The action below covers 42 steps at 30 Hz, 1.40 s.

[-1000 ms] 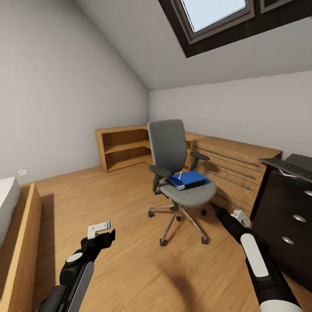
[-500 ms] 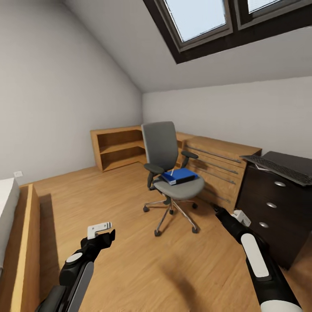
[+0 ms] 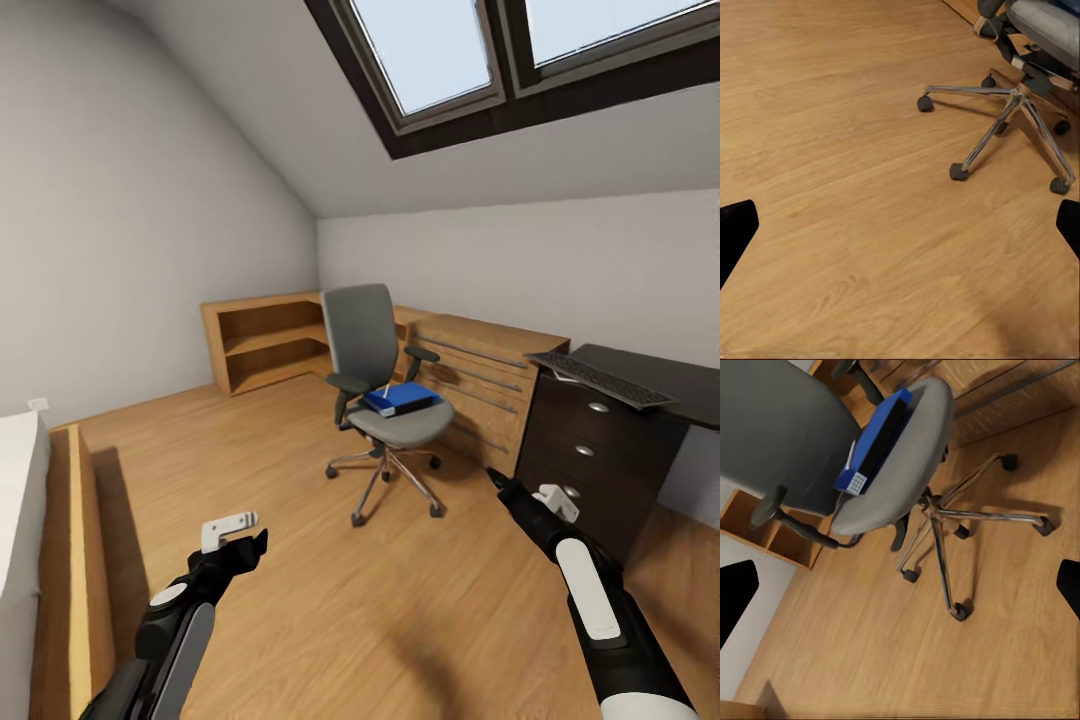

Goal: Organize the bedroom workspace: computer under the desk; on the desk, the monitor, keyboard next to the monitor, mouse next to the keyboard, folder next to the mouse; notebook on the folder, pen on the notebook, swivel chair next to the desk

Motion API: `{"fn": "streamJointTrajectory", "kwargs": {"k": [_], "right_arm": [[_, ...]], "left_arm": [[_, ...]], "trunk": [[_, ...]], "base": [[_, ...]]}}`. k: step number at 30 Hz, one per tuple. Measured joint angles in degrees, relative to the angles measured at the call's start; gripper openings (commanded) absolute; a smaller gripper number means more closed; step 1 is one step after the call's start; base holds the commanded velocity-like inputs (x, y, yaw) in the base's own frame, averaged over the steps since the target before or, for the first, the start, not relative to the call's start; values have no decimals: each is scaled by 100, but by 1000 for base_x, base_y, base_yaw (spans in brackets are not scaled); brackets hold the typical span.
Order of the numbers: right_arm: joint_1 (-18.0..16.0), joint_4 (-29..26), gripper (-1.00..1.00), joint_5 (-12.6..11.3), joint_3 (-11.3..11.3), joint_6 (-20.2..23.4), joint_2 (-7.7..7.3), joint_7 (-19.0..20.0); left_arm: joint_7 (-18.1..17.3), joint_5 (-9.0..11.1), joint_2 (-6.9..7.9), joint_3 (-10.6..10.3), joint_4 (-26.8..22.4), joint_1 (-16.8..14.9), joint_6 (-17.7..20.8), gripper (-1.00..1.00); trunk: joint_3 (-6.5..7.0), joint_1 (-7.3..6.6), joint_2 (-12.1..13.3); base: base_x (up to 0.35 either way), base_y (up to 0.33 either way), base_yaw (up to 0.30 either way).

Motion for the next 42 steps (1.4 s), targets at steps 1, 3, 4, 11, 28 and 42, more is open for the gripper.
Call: {"fn": "streamJointTrajectory", "kwargs": {"k": [1,3,4,11,28,42], "right_arm": [[0,1,100,1,0,0,0,0],[0,3,100,1,0,0,1,0],[0,3,100,1,0,0,1,0],[0,4,100,1,0,0,1,0],[0,-4,100,45,19,-61,7,-19],[0,-228,100,374,624,-113,10,-344]], "left_arm": [[1,31,3,0,0,-1,0,100],[-2,58,5,1,0,-1,0,100],[-4,70,6,1,0,-1,0,100],[-7,135,8,1,0,-2,0,100],[-5,144,5,1,2,-1,0,100],[1,119,0,-6,6,3,-11,100]], "trunk": [[18,-22,40],[54,-66,120],[72,-88,160],[197,-242,441],[503,-615,1123],[754,-923,1685]], "base": [[-337,94,0],[-337,100,0],[-337,106,0],[-337,118,-61],[-337,131,-241],[-338,55,-264]]}}
